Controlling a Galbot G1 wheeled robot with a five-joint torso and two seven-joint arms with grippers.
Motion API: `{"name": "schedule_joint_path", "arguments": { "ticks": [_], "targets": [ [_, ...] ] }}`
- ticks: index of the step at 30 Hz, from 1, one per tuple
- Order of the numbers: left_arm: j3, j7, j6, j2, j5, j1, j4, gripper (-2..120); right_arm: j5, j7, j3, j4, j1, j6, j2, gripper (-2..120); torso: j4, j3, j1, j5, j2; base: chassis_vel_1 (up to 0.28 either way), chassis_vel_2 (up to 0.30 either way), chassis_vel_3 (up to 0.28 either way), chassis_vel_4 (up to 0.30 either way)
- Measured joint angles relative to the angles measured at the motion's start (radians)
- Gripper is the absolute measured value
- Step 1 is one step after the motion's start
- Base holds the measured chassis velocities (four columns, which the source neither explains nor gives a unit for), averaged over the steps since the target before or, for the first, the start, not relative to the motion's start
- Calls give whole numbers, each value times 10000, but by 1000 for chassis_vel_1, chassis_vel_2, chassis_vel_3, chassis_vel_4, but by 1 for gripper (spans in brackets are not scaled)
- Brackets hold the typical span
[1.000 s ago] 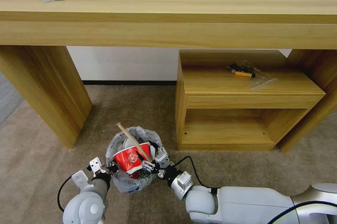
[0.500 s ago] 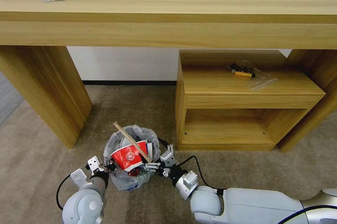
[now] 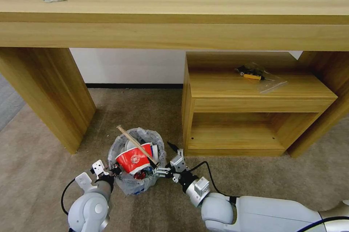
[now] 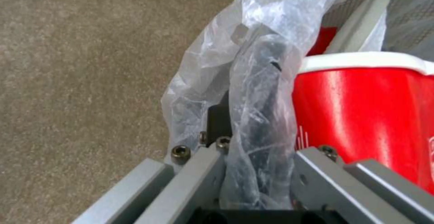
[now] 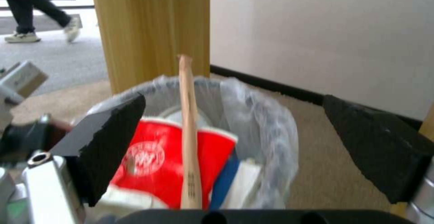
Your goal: Pick up the trash bin and place the garbage on the floor into it.
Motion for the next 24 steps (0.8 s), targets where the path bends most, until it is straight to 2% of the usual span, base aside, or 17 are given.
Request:
{"name": "schedule_joint_path", "arguments": {
  "ticks": [14, 24],
  "targets": [
    [55, -17, 35, -40, 17, -23, -11, 0, 328, 19, 287, 172, 697, -34, 237, 100, -1, 0, 2, -3, 0, 0, 0, 0, 0],
    [53, -10, 43, -76, 48, -44, -25, 0, 213, -18, 1049, 290, 298, -34, -73, 100, -1, 1, 2, -1, -1, 0, 0, 0, 0]
  ]
}}
